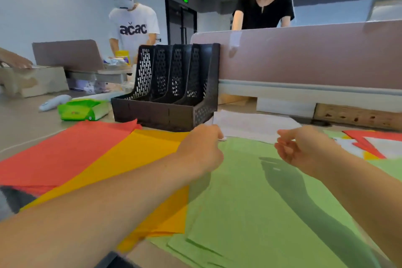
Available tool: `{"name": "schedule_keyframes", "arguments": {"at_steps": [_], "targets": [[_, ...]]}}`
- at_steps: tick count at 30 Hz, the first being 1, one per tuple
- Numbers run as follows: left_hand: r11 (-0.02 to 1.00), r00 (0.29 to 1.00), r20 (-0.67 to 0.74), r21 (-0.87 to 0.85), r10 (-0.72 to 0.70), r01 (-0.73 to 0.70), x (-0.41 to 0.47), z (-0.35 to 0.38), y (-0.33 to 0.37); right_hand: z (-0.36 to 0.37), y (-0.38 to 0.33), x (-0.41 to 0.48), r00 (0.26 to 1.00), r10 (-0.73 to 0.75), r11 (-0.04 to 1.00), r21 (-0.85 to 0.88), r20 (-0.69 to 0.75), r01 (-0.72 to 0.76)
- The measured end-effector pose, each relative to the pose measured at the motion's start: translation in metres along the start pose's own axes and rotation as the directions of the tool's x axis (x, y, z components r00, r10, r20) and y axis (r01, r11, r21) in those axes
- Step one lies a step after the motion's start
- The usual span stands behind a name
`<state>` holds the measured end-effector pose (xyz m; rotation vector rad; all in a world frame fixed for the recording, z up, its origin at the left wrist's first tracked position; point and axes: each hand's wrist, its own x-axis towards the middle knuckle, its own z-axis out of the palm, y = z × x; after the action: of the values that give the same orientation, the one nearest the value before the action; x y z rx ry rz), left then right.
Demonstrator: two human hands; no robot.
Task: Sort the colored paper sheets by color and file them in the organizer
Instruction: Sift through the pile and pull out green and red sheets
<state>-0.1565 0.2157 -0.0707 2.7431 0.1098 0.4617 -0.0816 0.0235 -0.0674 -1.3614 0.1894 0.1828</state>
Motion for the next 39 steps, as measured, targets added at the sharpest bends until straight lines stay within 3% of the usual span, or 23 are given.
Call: {"name": "schedule_keyframes", "arguments": {"at_steps": [4,7,11,14,16,19,21,23,24,26,30,34,39], "targets": [[0.987,0.992,0.016,-0.101,0.124,-0.122,0.028,0.054,0.087,-0.103,-0.018,-0.002,0.965,-0.177,0.983,-0.079,-0.195,0.164],[0.961,0.975,0.054,-0.189,0.214,-0.200,0.038,0.089,0.149,-0.186,-0.023,-0.006,0.848,-0.382,0.907,-0.326,-0.368,0.267],[0.922,0.940,0.063,-0.228,0.335,-0.313,0.050,0.129,0.211,-0.280,-0.028,-0.010,0.683,-0.500,0.821,-0.544,-0.533,0.176],[0.902,0.924,0.046,-0.241,0.380,-0.359,0.065,0.156,0.244,-0.334,-0.033,-0.011,0.602,-0.594,0.689,-0.724,-0.534,0.037],[0.896,0.920,0.067,-0.266,0.385,-0.356,0.071,0.174,0.259,-0.357,-0.033,-0.008,0.634,-0.608,0.571,-0.818,-0.478,-0.069],[0.911,0.907,0.119,-0.131,0.405,-0.390,0.069,0.189,0.266,-0.369,-0.027,0.003,0.775,-0.485,0.413,-0.887,-0.406,-0.206],[0.850,0.833,0.172,-0.075,0.526,-0.521,0.065,0.187,0.264,-0.368,-0.023,0.008,0.833,-0.433,0.287,-0.929,-0.344,-0.235],[0.789,0.743,0.275,-0.119,0.610,-0.603,0.061,0.183,0.262,-0.364,-0.023,0.007,0.834,-0.438,0.304,-0.929,-0.335,-0.214],[0.794,0.731,0.322,-0.142,0.602,-0.591,0.060,0.182,0.261,-0.364,-0.025,0.005,0.824,-0.452,0.332,-0.921,-0.343,-0.201],[0.822,0.754,0.334,-0.154,0.565,-0.548,0.059,0.183,0.260,-0.363,-0.027,0.002,0.800,-0.478,0.370,-0.910,-0.361,-0.189],[0.856,0.812,0.312,-0.008,0.492,-0.516,0.054,0.178,0.262,-0.364,-0.027,-0.001,0.793,-0.477,0.373,-0.905,-0.378,-0.207],[0.872,0.871,0.253,0.152,0.421,-0.465,0.052,0.165,0.264,-0.359,-0.027,-0.005,0.819,-0.465,0.277,-0.934,-0.336,-0.226],[0.936,0.923,0.171,0.018,0.345,-0.353,0.061,0.171,0.255,-0.346,-0.038,-0.017,0.865,-0.413,0.108,-0.958,-0.285,-0.264]]}}
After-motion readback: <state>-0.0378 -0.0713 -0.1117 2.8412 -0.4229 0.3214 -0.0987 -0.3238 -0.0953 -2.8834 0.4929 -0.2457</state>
